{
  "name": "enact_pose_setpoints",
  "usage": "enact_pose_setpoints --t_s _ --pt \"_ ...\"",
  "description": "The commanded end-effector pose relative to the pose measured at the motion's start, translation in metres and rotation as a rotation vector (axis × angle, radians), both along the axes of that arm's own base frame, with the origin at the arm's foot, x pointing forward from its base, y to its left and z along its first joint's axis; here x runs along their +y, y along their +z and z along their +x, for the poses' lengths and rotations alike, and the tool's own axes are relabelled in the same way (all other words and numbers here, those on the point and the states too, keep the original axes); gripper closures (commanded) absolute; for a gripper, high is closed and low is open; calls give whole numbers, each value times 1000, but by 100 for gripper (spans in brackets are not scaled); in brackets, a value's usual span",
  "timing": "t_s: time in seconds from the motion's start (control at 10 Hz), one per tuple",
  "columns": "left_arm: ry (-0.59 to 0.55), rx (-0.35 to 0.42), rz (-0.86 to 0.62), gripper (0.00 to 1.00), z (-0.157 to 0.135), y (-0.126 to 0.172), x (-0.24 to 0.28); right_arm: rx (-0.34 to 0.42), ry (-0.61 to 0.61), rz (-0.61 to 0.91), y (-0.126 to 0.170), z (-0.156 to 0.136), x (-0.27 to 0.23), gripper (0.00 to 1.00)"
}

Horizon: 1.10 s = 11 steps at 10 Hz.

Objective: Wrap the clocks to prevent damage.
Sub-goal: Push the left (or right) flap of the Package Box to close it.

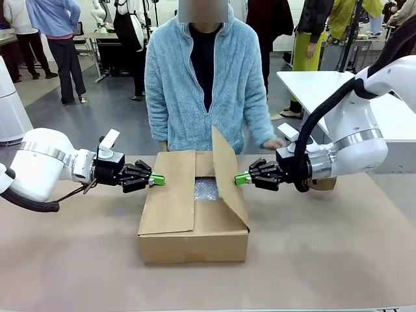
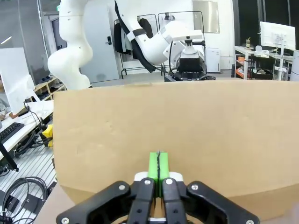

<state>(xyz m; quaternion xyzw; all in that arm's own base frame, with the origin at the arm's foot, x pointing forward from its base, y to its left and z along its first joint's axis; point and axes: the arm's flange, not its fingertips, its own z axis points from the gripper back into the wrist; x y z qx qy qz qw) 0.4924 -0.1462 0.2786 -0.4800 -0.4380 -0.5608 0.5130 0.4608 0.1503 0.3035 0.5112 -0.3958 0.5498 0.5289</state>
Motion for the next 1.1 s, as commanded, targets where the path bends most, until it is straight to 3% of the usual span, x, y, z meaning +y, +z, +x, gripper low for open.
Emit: enact_pose_setpoints --t_s 0.0,0.5,0.9,1.0 --pt "15 1 0 99 1 -3 -3 -35 -21 -6 -5 8 15 99" --pt "15 1 0 99 1 -3 -3 -13 -8 -44 -23 20 25 99" --pt "15 1 0 99 1 -3 -3 3 94 -141 -49 22 22 99" --pt "15 1 0 99 1 -3 -3 25 183 -155 -47 15 16 99"
